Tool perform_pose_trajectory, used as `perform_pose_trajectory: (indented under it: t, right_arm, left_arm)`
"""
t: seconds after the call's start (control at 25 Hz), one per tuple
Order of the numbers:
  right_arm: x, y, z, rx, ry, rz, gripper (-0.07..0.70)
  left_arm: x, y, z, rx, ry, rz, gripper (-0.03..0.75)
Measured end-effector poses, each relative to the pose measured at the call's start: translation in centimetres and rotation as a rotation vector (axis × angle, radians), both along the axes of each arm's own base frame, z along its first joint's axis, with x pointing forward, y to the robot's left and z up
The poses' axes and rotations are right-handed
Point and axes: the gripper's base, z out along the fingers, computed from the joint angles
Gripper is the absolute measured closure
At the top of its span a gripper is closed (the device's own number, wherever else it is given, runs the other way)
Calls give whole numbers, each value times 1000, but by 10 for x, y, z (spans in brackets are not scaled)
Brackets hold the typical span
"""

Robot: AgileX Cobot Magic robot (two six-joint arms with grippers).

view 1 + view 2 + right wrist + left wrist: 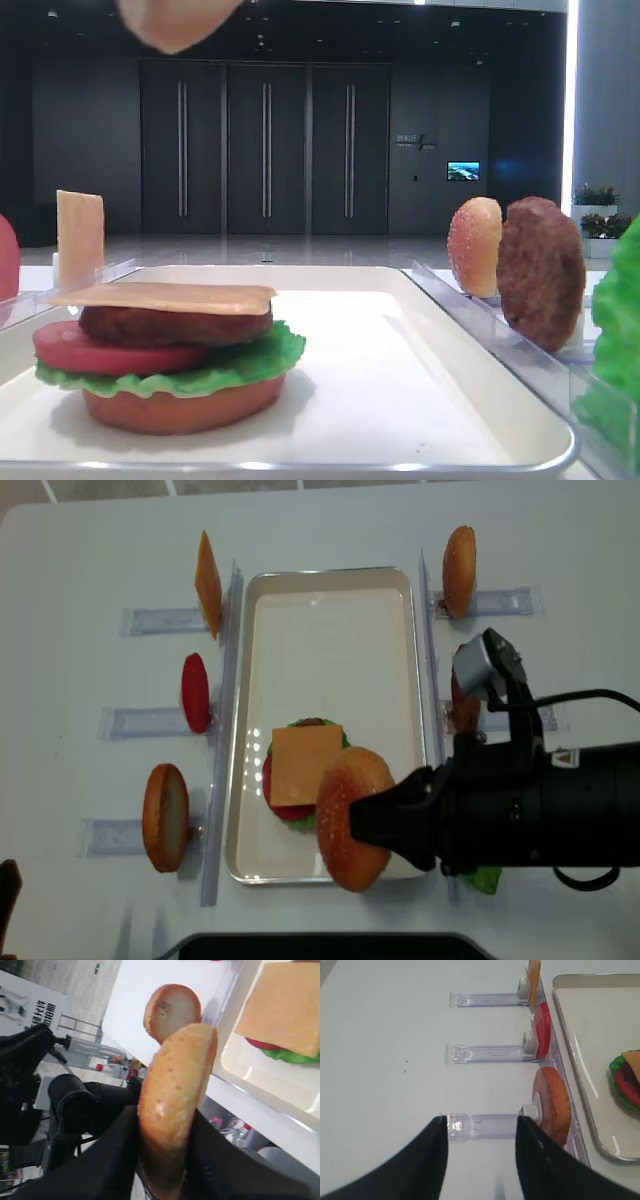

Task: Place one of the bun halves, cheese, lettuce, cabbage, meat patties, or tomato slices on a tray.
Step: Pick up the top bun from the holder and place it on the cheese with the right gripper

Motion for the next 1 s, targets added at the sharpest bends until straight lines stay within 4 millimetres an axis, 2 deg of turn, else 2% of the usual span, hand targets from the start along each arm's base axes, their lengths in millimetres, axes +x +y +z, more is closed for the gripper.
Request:
perform_pose_trajectory:
  t: [0.12,0.36,0.52,0.8,1.0]
  right_arm:
    - [16,15,-18,65,48,38,428]
    - [39,33,-55,57,144,95,428]
    - [50,43,-58,77,152,122,428]
    - [67,56,-43,131,98,143,428]
    - [86,51,-61,132,136,125,428]
  left_arm:
    - [0,0,0,0,0,0,370]
    - [0,0,0,0,0,0,370]
    - [0,0,0,0,0,0,370]
    - [0,0,0,0,0,0,370]
    - [0,0,0,0,0,0,370]
